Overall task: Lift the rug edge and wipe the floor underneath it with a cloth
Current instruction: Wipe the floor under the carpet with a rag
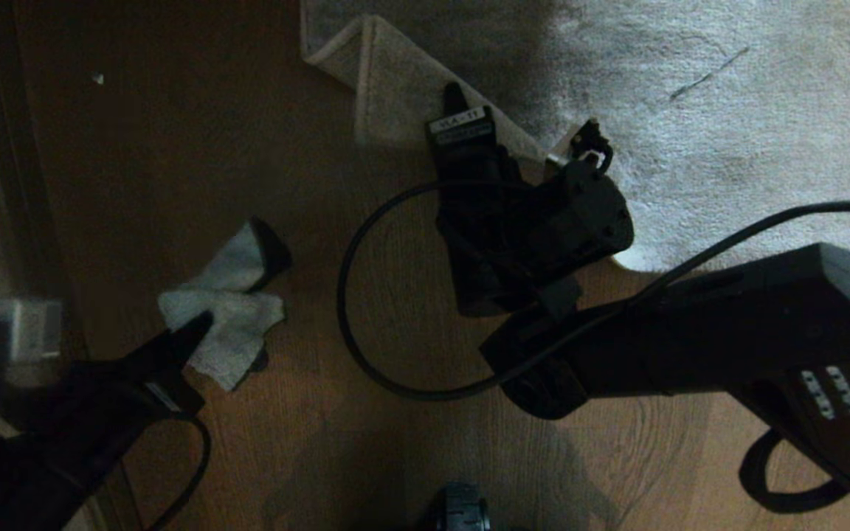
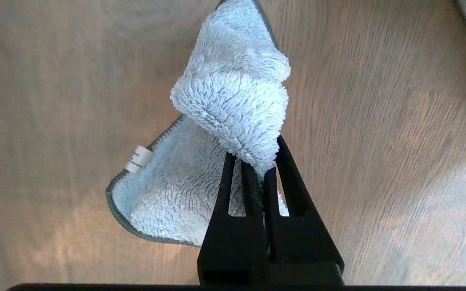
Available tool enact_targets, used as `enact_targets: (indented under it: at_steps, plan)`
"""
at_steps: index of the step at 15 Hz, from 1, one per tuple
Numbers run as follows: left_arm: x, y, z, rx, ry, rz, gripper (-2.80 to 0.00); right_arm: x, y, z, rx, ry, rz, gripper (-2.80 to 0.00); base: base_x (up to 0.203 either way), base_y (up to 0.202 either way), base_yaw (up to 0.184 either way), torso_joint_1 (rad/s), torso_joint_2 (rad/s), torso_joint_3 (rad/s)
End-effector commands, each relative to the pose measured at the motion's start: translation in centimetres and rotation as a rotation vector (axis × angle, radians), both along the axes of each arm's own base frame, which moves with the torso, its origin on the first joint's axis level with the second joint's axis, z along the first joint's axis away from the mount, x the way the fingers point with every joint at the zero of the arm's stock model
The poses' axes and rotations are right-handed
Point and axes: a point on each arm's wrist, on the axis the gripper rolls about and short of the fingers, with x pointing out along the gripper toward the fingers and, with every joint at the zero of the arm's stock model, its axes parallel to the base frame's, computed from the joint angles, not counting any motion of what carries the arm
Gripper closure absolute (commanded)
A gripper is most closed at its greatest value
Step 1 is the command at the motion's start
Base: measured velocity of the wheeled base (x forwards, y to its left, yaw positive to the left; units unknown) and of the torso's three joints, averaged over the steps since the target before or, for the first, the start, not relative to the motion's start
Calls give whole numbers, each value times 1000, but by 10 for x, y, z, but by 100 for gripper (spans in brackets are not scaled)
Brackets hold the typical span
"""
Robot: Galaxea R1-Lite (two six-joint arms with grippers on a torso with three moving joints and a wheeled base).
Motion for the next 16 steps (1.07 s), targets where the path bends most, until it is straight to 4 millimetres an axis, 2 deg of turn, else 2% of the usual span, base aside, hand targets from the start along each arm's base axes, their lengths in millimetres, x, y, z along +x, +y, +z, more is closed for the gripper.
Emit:
enact_targets:
  at_steps: [1,8,11,16]
  plan:
    - [-12,8,13,-12,-102,25,0,-5,0,3,41,-28,10,0,0,0,0,0,0,0]
    - [-22,16,17,131,-126,71,0,-6,0,3,41,-28,14,0,0,0,0,0,0,0]
    - [-36,25,21,180,-138,115,0,-6,1,2,39,-28,14,0,0,0,0,0,0,0]
    - [-54,36,14,237,-55,153,0,-6,1,2,40,-27,14,0,0,0,0,0,0,0]
